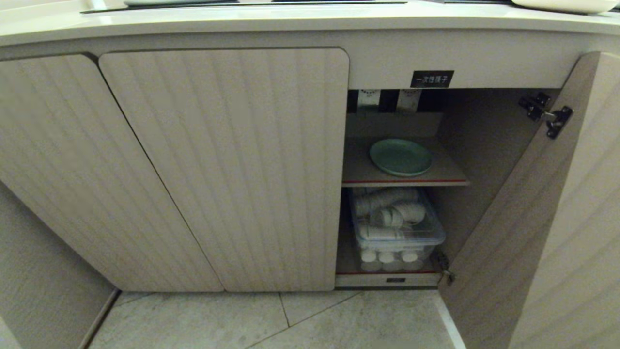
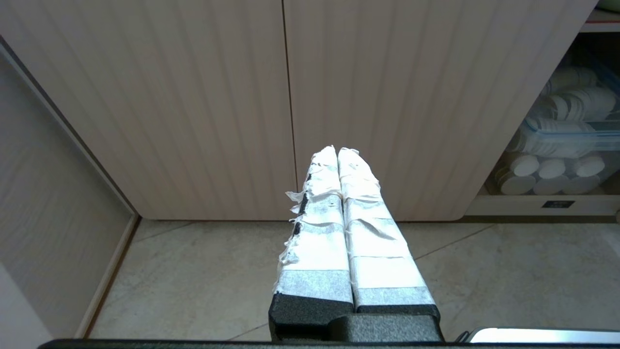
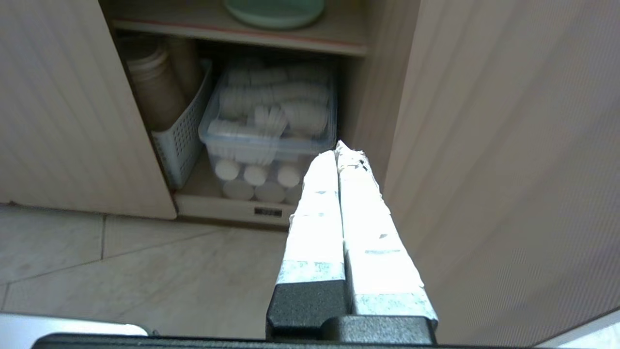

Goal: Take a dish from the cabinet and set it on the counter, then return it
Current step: Close the cabinet door

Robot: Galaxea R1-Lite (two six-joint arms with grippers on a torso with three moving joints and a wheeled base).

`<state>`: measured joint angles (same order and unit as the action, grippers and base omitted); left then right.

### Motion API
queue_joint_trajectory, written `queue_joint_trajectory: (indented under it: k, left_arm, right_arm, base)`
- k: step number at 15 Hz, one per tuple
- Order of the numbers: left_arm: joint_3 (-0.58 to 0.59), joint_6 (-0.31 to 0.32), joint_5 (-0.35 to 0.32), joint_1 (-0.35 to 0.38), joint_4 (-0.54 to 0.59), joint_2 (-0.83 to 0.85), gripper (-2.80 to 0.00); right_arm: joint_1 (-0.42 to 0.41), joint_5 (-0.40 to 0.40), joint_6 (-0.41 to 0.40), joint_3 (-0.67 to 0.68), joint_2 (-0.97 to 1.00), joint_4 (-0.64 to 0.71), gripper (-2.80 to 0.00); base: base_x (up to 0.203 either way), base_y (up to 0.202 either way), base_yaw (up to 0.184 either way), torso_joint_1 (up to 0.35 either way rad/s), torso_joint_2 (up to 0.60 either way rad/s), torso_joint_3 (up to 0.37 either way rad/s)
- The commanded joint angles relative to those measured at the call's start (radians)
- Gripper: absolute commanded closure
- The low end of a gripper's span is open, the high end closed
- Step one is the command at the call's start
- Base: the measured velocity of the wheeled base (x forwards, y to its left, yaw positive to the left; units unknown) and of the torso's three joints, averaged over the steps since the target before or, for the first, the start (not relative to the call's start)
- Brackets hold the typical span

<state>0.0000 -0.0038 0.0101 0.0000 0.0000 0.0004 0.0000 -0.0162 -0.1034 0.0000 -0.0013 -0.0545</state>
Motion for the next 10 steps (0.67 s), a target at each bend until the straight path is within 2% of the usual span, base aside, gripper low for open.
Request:
queue_joint_trajectory:
  k: [1,10]
  left_arm:
    - [0.0,-0.001,0.001,0.0,0.0,0.0,0.0]
    - [0.0,-0.001,0.001,0.0,0.0,0.0,0.0]
  right_arm:
    - [-0.002,0.001,-0.004,0.0,0.001,-0.031,0.0]
    - [0.0,0.007,-0.002,0.0,0.001,-0.102,0.0]
  base:
    - [0.0,0.0,0.0,0.0,0.0,0.0]
    - [0.0,0.0,0.0,0.0,0.0,0.0]
